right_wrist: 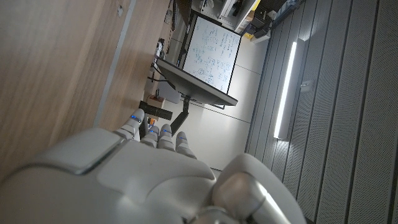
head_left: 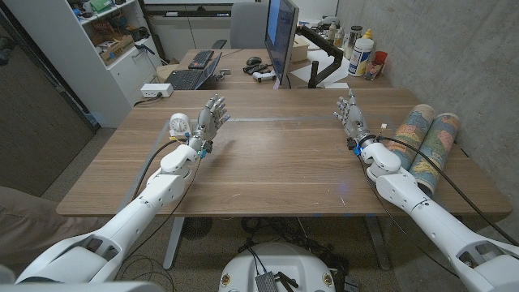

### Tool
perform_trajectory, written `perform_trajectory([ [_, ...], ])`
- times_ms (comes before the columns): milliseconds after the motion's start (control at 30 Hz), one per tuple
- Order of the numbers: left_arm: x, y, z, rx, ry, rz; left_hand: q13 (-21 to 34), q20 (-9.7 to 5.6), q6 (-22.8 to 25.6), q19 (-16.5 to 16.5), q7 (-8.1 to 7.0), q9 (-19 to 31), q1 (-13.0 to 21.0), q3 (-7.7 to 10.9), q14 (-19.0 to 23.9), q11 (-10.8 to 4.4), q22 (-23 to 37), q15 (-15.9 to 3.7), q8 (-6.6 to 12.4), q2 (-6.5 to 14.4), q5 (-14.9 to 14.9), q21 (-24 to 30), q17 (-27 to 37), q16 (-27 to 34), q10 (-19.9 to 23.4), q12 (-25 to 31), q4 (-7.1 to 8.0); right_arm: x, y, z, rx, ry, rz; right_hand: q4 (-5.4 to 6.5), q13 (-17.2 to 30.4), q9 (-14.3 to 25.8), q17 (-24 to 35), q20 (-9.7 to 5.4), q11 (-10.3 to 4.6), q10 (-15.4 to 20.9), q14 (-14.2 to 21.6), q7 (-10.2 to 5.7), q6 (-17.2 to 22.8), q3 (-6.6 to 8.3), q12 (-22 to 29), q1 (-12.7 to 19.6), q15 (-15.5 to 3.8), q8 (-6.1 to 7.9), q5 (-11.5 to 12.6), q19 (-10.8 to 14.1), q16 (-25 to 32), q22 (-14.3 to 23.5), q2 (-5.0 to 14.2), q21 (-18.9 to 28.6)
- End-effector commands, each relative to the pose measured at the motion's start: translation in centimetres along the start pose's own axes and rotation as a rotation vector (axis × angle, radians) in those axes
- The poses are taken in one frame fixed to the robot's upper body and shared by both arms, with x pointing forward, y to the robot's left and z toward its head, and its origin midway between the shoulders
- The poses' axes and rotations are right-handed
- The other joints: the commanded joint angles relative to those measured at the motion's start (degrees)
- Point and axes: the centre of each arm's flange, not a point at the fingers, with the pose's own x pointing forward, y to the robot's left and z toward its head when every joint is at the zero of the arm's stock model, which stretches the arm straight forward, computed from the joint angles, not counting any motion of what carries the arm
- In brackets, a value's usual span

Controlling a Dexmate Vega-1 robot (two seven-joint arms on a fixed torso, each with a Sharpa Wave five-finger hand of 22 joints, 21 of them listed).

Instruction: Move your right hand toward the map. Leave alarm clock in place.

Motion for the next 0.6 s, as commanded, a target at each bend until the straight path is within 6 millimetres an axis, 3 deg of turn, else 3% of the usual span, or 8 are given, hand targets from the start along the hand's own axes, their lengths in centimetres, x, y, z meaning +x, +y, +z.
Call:
perform_trajectory([
  [33, 0.79, 0.34, -0.07, -0.007, -0.002, -0.014, 0.2, -0.09, 0.2, 0.5, -0.38, 0.1, 0.0, 0.13, -0.1, -0.2, 0.1, 0.05, 0.29, -0.5, 0.4, 0.2, 0.3, 0.3, 0.0, 0.4, -0.03, -0.11, 0.49, 0.39, -0.014, 0.0, -0.013, 0.04, 0.2, 0.2, 0.2, -0.25, 0.55, -0.1, -0.7, 0.01, -0.7, 0.21, 0.2, -0.2, -0.1, -0.03, 0.4, 0.0, 0.2, 0.1, 2.76, -0.3],
  [600, 1.63, 0.44, -0.17, -0.005, 0.0, -0.05, 0.2, -0.12, 0.2, 0.5, -0.36, 0.1, 0.0, 0.0, -0.1, -0.19, 0.1, 0.02, 0.28, -0.4, 0.5, 0.2, 0.3, 0.3, 0.1, 0.4, -0.05, -1.02, 0.97, 0.68, -0.018, -0.016, -0.038, -0.02, 0.2, 0.2, 0.2, -0.26, 0.51, -0.2, -0.8, 0.09, -0.6, 0.34, 0.2, -0.2, -0.1, 0.04, 0.4, 0.2, 0.2, 0.1, 2.79, -0.7],
])
